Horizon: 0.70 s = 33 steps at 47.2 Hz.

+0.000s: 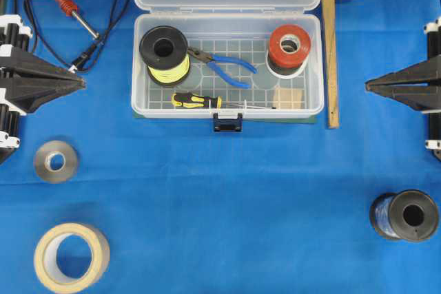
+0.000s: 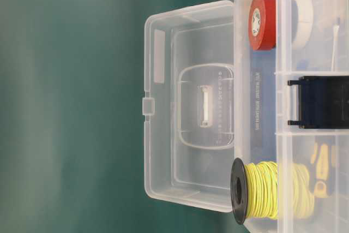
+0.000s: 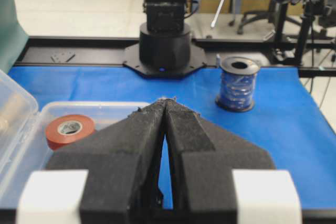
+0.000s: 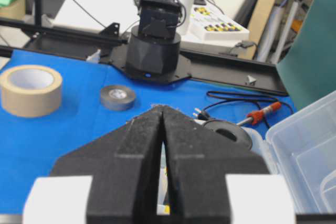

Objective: Pick the nipper from the toolbox among several items.
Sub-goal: 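Move the right gripper toward the toolbox over the blue pliers, then lower the right gripper and close it on the blue-handled pliers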

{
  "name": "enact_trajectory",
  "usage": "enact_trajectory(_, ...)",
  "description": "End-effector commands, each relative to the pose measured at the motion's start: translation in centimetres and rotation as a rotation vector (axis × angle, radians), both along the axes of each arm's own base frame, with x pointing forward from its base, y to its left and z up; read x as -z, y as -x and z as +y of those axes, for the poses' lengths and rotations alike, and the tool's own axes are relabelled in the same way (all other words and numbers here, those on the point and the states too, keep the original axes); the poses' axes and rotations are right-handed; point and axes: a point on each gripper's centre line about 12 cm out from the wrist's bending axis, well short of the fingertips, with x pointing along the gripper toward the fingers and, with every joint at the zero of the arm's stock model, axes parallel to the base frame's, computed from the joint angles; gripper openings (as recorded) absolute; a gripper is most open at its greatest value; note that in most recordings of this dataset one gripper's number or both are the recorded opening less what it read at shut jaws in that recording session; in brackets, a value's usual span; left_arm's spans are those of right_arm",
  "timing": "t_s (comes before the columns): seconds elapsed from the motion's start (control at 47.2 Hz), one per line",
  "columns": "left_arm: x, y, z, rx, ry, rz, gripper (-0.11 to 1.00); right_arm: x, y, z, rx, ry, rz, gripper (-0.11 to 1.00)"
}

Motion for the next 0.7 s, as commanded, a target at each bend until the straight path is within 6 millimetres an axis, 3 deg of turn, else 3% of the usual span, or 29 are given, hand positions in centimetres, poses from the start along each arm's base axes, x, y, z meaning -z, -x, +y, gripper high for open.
enact_trajectory(0.0, -0.6, -0.2, 0.0, -0.003, 0.018, -0.011, 0.00, -0.4, -0.4, 0.1, -0.006, -0.014, -0.001, 0.00)
enact_trajectory(0.17, -0.5, -0.2, 0.0, -0.003, 0.021, -0.001, 0.00, -1.3, -3.0, -0.9, 0.039, -0.019, 0.150, 0.00)
enact_trajectory(0.318, -0.6, -0.2, 0.2, -0.010, 0.021, -0.005, 0.00, -1.9, -6.1, -3.3, 0.125, -0.029, 0.286, 0.00)
enact_trajectory(0.445, -0.5, -0.2, 0.3, -0.019, 0.021, -0.003, 0.00, -1.6, -9.1, -5.0, 0.171, -0.041, 0.396, 0.00)
enact_trajectory(0.573, -0.3, -0.3, 0.5, -0.025, 0.021, 0.004, 0.00, 0.0, -12.5, -6.8, 0.204, -0.054, 0.514, 0.01)
enact_trajectory(0.679, -0.2, -0.3, 0.5, -0.028, 0.021, 0.009, 0.00, 1.7, -14.9, -8.3, 0.228, -0.069, 0.619, 0.21)
